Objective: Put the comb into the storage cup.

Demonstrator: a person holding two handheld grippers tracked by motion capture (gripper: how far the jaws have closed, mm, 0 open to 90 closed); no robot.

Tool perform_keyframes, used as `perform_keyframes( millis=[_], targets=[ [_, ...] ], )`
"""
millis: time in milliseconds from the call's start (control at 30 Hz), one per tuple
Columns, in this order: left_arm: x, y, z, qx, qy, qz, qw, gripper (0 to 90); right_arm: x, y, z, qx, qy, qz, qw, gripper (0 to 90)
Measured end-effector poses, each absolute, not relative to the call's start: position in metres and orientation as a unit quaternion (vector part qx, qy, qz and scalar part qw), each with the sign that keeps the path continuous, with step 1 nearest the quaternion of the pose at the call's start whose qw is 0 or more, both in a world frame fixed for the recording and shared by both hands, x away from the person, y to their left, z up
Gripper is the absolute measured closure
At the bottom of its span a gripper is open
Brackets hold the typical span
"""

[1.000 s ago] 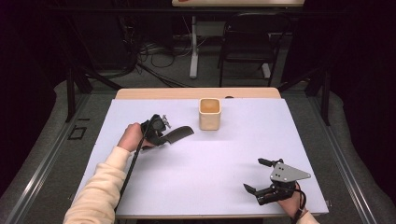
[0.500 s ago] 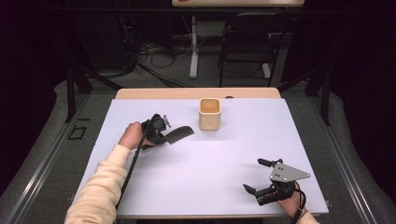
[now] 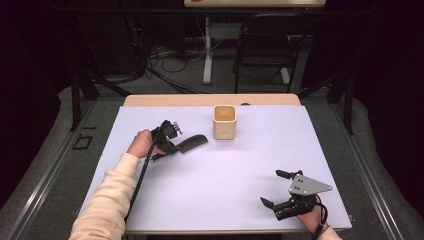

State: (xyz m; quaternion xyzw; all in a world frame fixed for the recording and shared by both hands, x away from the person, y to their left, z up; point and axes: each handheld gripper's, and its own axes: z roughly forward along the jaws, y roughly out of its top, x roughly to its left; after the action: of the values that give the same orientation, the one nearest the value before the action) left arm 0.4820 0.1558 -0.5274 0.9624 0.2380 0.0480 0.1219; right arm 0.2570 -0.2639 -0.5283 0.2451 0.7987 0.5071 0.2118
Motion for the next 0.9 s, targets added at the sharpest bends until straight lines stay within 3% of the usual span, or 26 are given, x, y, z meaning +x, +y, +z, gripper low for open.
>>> perform_keyframes(
  millis=[900],
  targets=[
    [0.469,0.176,-0.511,0.932,0.286,0.071,0.209,72.0,0.257,-0.264,-0.528,0.247,0.798,0.506,0.214,0.4]
  ],
)
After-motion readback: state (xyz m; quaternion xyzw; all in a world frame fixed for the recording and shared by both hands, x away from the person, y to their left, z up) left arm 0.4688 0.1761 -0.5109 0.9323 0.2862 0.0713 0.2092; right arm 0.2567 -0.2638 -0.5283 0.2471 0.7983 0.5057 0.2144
